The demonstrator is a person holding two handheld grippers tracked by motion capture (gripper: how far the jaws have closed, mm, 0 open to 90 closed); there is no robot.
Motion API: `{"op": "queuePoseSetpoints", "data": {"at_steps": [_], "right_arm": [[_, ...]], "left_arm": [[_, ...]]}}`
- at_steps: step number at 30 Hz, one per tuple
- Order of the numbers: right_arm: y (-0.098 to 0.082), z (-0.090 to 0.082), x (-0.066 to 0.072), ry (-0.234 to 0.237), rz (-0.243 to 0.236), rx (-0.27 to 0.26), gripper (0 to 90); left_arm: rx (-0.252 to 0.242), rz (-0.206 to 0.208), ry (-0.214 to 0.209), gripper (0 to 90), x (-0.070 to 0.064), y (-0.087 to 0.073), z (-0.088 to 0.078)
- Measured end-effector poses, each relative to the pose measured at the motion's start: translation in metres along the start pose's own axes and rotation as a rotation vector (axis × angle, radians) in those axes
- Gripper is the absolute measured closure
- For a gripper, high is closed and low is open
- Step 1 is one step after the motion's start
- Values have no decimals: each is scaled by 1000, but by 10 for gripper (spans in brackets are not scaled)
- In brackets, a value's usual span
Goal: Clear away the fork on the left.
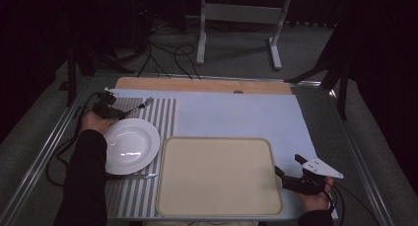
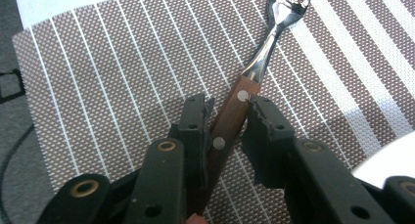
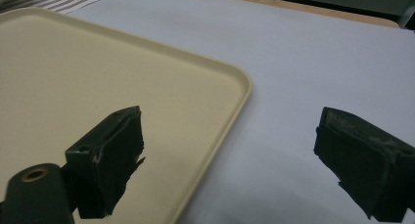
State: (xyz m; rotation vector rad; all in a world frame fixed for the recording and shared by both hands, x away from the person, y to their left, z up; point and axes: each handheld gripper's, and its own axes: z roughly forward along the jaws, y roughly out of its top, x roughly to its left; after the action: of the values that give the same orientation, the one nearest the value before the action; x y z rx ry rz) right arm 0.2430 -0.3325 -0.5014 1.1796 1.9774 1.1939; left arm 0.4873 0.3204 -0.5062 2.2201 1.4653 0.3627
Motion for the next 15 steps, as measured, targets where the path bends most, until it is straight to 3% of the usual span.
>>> {"op": "queuePoseSetpoints", "data": {"at_steps": [4,5,11,15], "right_arm": [[0,0,1,2,2,5,105],[0,0,1,2,1,5,106],[0,0,0,1,3,5,107],[0,-1,0,1,5,3,107]], "left_arm": [[5,2,18,691,-2,1,0],[15,9,24,774,-4,2,0],[25,-39,23,776,-3,3,-2],[-10,-70,18,776,0,-1,-10]]}}
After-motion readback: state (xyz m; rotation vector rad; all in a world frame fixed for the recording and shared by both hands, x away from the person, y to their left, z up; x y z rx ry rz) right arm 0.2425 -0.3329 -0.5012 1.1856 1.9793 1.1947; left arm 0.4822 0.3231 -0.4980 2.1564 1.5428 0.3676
